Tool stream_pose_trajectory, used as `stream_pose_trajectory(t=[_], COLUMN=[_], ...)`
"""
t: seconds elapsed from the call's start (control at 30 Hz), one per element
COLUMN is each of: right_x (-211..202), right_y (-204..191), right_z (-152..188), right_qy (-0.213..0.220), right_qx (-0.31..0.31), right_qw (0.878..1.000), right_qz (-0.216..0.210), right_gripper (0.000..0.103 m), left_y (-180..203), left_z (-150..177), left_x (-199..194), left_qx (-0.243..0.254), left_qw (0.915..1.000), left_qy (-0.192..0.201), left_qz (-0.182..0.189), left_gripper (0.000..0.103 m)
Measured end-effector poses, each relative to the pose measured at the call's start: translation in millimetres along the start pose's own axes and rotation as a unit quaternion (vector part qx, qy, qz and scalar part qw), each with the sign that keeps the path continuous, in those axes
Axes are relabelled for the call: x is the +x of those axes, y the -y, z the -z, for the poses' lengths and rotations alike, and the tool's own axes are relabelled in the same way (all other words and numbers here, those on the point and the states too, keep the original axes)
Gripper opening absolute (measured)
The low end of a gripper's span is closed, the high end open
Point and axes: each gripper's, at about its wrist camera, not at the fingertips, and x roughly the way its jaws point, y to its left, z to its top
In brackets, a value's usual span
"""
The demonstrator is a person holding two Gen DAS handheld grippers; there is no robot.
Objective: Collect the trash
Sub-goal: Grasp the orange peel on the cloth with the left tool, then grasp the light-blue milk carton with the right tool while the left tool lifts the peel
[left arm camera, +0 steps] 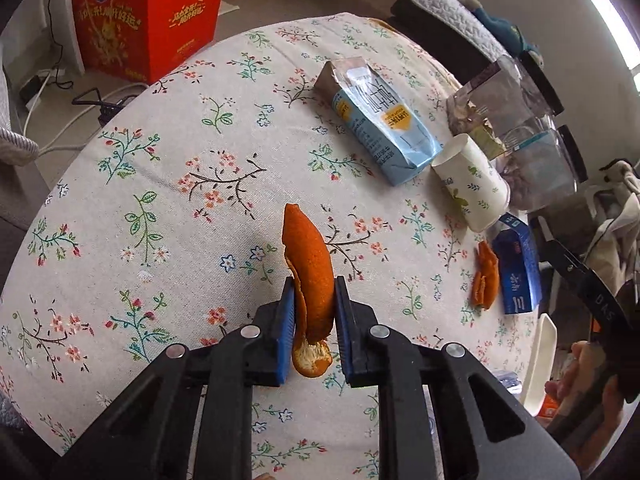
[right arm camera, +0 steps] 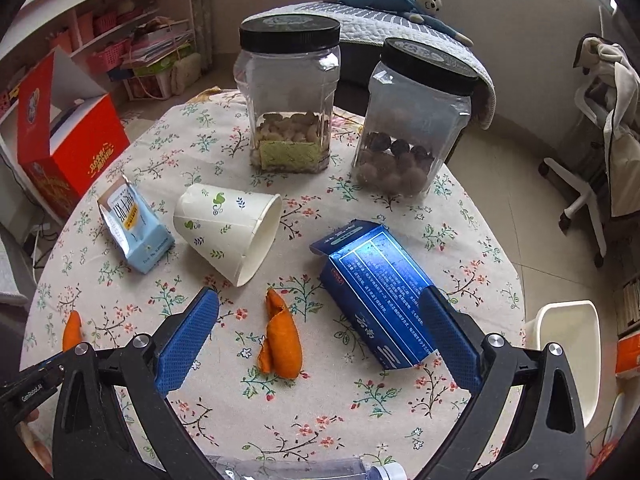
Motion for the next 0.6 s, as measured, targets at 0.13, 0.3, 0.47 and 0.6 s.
stream_pose_trajectory(t=[0.13,0.3,0.47,0.6], right_x=[2,2,-2,1], right_y=[1,-1,-10,-38], right_z=[-1,1,0,0], right_qy=[-0.002,0.001,0.024,0.029], right_qx=[0.0,-0.012,-0.046,-0.119], right_qw=[1.0,1.0,0.999,0.992], right_qz=[0.0,0.007,0.008,-0.023], right_gripper=[0.096,0.096,0.096,0.096], left_y=[0,-3,16,23], left_z=[2,6,12,16], left_x=[2,15,23,20], left_qx=[0.0,-0.002,0.057,0.093], left_qw=[0.9996,0.997,0.989,0.9814], left_qy=[-0.008,-0.004,0.019,0.041], left_qz=[-0.029,-0.077,-0.135,-0.163], left_gripper=[0.055,0.061,0.058,0.018])
